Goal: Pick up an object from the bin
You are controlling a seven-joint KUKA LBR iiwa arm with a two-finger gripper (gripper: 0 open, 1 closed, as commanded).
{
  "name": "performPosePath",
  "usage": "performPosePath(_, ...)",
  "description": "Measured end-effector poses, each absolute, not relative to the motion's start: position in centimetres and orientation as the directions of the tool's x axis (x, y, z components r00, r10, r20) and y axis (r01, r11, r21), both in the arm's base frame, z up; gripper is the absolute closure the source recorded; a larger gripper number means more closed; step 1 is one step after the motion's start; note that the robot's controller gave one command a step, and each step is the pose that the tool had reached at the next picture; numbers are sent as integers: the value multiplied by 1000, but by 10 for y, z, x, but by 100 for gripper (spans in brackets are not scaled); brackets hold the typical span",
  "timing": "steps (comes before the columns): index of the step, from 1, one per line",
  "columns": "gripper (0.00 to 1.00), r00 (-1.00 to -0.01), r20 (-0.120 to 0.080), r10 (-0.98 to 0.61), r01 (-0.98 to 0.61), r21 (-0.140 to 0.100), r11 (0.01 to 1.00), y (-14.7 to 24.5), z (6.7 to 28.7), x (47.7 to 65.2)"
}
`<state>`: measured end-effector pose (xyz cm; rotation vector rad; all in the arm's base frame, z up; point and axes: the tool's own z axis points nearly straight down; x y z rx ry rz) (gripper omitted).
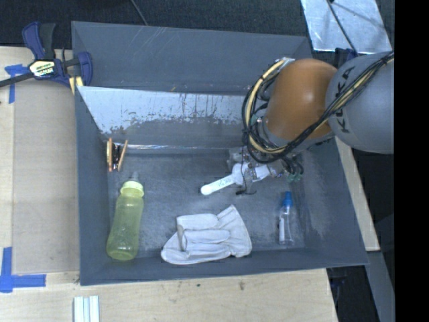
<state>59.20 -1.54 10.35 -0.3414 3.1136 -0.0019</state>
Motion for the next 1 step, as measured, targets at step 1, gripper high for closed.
performPosePath(1, 100, -984, -5, -178, -178, -1, 984, -15, 220, 625)
